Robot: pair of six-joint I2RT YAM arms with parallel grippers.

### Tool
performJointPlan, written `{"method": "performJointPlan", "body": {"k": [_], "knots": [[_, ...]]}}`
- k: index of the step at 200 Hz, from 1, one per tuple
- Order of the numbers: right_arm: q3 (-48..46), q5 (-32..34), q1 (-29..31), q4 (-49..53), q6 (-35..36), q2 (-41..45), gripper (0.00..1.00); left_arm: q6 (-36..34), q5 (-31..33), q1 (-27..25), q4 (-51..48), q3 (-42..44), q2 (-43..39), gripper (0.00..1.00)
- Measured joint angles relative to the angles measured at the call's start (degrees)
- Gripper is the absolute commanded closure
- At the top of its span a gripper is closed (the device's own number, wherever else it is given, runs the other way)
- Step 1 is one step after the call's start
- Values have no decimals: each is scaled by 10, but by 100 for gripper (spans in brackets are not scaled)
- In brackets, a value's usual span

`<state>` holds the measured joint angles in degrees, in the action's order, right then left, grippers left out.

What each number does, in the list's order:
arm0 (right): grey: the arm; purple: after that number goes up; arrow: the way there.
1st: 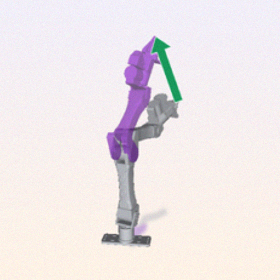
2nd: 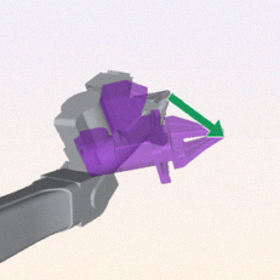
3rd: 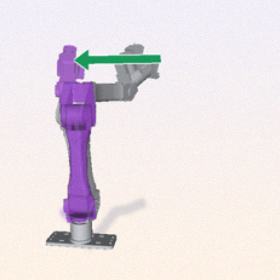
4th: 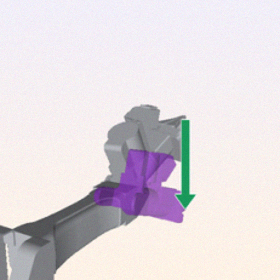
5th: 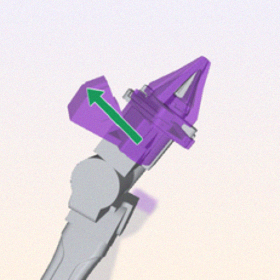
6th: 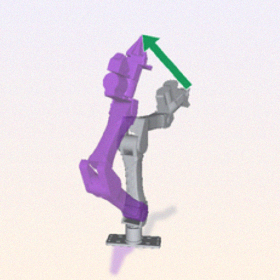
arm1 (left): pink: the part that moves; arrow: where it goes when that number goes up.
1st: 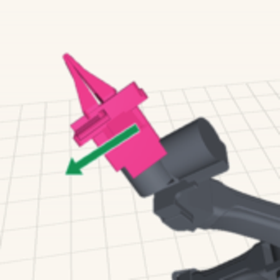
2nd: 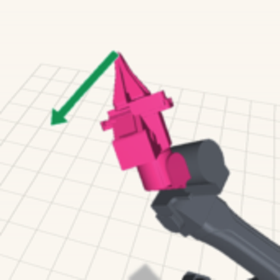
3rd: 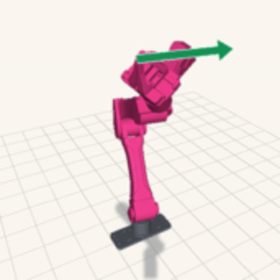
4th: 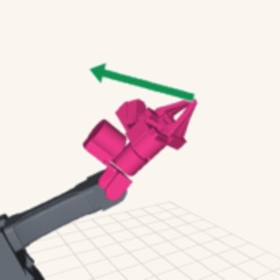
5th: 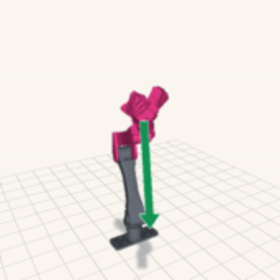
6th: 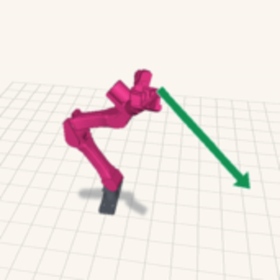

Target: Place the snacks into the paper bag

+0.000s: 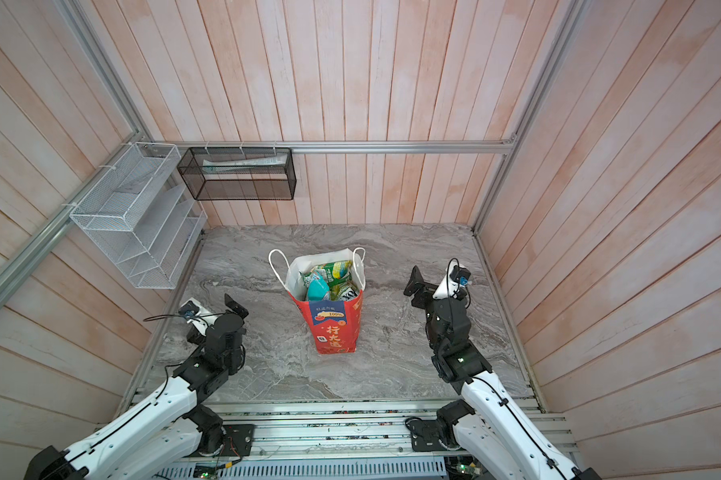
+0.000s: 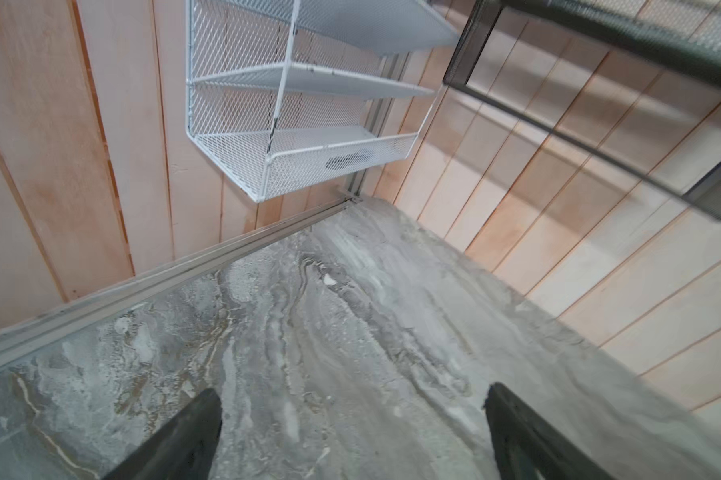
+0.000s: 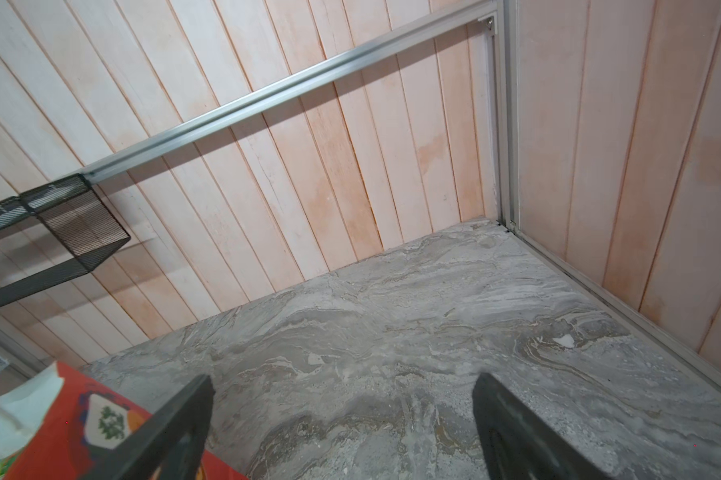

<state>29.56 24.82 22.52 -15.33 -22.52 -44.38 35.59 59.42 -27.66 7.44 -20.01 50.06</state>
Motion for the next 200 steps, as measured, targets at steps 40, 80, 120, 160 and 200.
{"method": "performJointPlan", "body": {"k": [40, 80, 120, 160, 200], "knots": [[-71, 2, -31, -99, 21, -50, 2, -137, -32, 52, 143, 10, 32, 0], [-108, 19, -46, -163, 66, -88, 2, -215, -133, 112, 279, 73, 57, 0], [-127, -10, -87, -215, 110, -114, 2, -238, -232, 172, 395, 118, 140, 0], [-170, -97, -146, -264, 156, -134, 2, -263, -322, 207, 470, 120, 217, 0], [-216, -159, -194, -346, 185, -152, 2, -289, -370, 214, 514, 114, 229, 0]]}}
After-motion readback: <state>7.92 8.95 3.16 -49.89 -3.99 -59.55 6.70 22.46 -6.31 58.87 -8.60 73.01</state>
